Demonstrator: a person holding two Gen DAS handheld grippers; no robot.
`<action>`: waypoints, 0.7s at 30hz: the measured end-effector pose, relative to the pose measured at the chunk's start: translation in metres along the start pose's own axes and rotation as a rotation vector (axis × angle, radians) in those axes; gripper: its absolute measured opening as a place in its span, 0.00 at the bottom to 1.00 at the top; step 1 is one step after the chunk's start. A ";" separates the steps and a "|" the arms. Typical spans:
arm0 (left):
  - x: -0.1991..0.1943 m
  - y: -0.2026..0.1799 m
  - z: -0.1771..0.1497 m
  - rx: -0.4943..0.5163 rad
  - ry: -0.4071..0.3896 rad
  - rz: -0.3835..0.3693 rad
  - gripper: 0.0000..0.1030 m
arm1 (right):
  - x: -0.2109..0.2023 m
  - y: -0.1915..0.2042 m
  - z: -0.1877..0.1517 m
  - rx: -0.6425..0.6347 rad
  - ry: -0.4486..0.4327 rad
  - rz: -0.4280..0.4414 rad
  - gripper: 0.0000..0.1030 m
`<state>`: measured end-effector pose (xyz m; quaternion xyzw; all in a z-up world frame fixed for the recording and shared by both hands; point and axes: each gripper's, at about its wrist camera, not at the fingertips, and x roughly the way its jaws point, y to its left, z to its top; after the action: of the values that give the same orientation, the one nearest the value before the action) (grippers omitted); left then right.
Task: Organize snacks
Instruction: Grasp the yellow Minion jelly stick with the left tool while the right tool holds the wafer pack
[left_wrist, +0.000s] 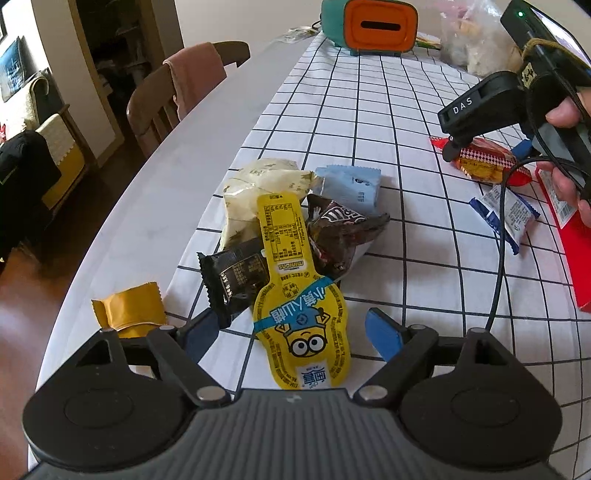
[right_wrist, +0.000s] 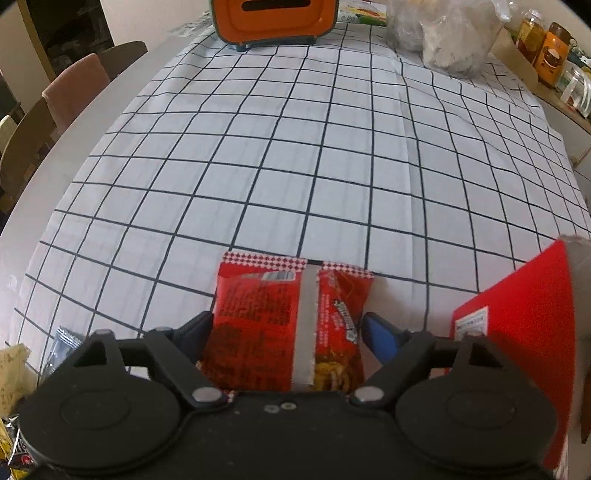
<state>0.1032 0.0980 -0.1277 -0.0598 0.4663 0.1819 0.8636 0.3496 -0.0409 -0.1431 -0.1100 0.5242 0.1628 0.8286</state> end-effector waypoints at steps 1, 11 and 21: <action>0.000 0.000 0.000 0.002 0.000 0.001 0.80 | 0.000 0.001 0.000 -0.002 -0.001 -0.003 0.80; -0.001 0.006 -0.005 -0.019 0.025 -0.014 0.48 | -0.007 0.001 -0.004 -0.007 -0.034 0.000 0.71; -0.012 0.002 -0.011 -0.011 0.024 -0.036 0.48 | -0.034 0.002 -0.016 -0.014 -0.082 0.029 0.69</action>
<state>0.0877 0.0936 -0.1236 -0.0752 0.4744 0.1682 0.8608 0.3222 -0.0496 -0.1191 -0.1013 0.4902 0.1828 0.8462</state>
